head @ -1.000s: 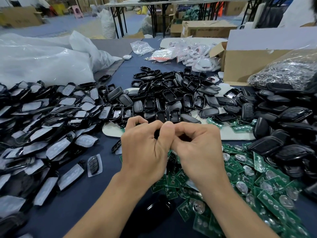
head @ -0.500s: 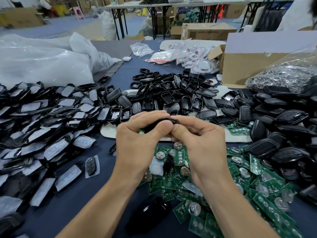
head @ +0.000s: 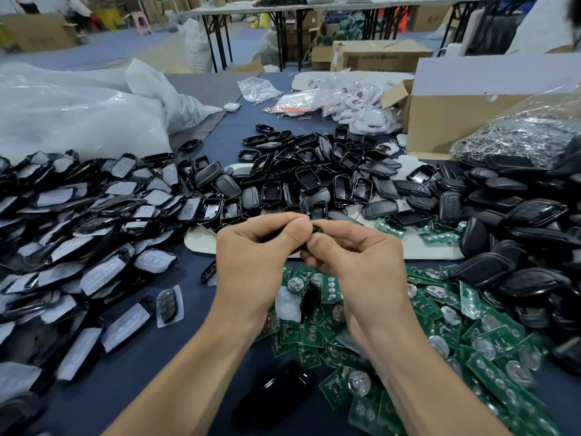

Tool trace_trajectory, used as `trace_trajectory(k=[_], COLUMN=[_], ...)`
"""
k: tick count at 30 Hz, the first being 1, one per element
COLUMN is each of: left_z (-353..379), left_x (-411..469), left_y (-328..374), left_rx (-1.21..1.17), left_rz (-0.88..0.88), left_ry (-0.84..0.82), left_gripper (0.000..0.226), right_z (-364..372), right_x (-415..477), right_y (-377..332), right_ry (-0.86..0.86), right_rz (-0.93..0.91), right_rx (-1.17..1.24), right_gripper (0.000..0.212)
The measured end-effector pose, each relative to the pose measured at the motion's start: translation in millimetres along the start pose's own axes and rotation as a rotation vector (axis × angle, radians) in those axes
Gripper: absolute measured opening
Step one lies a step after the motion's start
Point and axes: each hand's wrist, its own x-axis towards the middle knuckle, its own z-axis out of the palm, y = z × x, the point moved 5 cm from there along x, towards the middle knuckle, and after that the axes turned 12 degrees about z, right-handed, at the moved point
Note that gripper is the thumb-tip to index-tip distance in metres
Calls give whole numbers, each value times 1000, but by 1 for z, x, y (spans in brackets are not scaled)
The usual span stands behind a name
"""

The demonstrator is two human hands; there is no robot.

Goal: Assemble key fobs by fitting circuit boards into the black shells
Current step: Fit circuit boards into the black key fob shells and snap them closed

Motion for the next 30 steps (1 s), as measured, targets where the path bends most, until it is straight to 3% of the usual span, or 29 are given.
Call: trace_trajectory(k=[3,5,8,12,17,20,21,23,26,30], left_z=[-4,-16,-28,-28,-28,-31,-31,-32,-33,-41], left_x=[1,3,5,6,6,6,6,6,8,11], left_y=[0,0,0,3,3,1,0,0,0,-3], left_rx=[15,-2,-26,8,63,46,48,53,55,89], left_rz=[-56,-66,-84,-70,-50,-73,-83,-97,-119,-140], left_ry=[-18,72,178,169,169,189,194,204,217,263], left_gripper=[46,56,56,50,44,42,41,39,36,32], right_z=[-6,-10,-16,-24,-44,-72,-78,-74,-60,-43], right_x=[3,5,9,13,17,19,19,19,22,34], right_y=[-1,-3,-3,-1,-14,-42,-47,-43,-29,-39], right_ry=[20,14,-16,-35,-88,-143,-151,-135,-11,226], right_rz=[48,85,137,204,341,227,194,222,249,44], right_rx=[52,105,203,289,135,610,632,372,-53,-650], right_gripper=[26,34,39,35,21,44,49,50,34,33])
